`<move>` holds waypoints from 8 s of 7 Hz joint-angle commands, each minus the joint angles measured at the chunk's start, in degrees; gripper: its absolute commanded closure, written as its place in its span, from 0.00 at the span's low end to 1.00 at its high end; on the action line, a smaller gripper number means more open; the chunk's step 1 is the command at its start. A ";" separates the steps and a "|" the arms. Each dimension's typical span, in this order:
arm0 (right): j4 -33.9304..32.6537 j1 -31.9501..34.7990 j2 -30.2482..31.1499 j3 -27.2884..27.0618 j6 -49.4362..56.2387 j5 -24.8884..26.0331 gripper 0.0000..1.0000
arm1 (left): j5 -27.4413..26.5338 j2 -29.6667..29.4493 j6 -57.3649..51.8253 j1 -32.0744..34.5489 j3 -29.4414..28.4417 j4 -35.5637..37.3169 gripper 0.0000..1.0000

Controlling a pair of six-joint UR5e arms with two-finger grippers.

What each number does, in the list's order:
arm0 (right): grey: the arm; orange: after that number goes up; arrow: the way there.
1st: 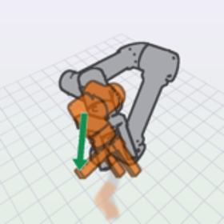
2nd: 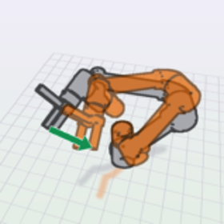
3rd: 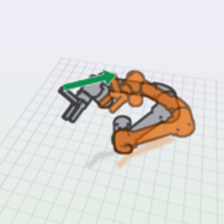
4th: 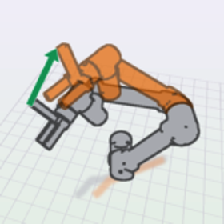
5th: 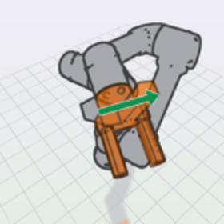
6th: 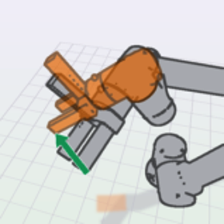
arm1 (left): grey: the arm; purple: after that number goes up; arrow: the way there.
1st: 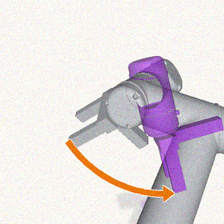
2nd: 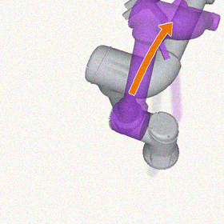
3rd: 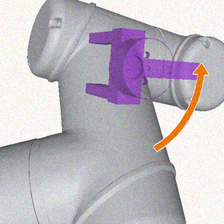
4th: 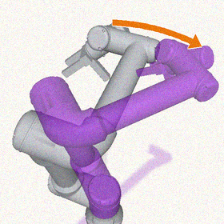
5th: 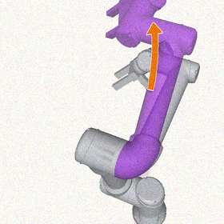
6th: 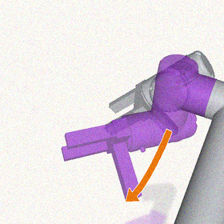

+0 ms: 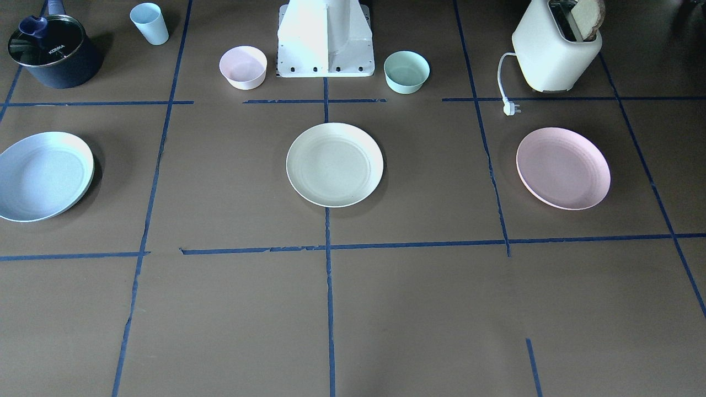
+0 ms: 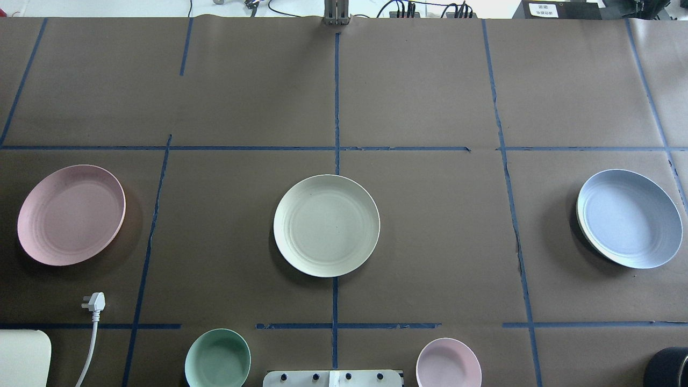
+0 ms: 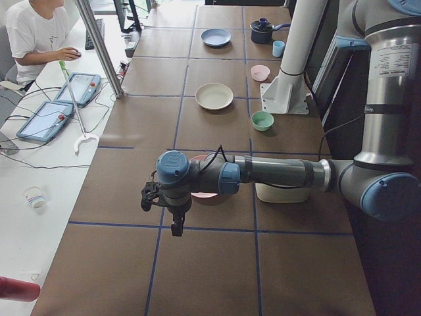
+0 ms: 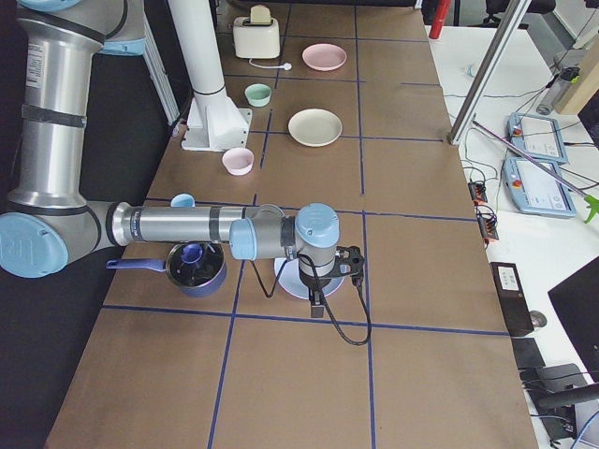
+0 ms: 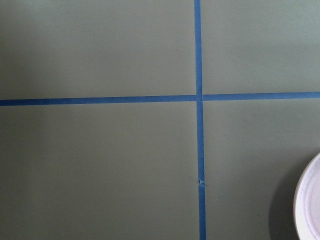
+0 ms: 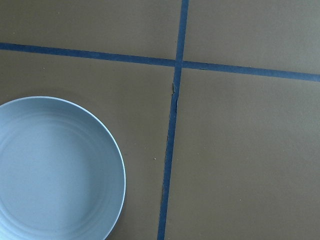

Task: Stack three plates with pink and blue
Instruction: 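Move the left gripper toward the rim of the pink plate, then grasp the pink plate rim with the left gripper and lift it, then carry the pink plate over the cream plate and lower it on top, then open the left gripper and draw it back while the right gripper grasps the blue plate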

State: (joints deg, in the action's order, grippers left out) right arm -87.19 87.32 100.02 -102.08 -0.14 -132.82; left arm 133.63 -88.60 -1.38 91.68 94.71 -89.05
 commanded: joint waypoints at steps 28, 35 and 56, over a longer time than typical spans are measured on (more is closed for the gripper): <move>3.60 -0.13 0.09 0.48 -1.00 -7.19 0.00 | 2.42 1.50 40.31 -30.50 -11.65 -39.80 0.91; 3.95 -0.22 -0.09 0.57 -1.09 -7.19 0.00 | 3.26 -19.79 78.46 -41.16 1.88 -39.10 1.00; 4.22 -6.61 -0.18 1.53 -6.58 -10.45 0.00 | -16.39 -27.76 83.99 -59.26 7.04 -28.81 0.00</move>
State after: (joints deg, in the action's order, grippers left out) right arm -83.17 82.96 99.81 -100.74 -3.08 -143.02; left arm 117.26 -116.37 82.30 31.28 99.57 -117.86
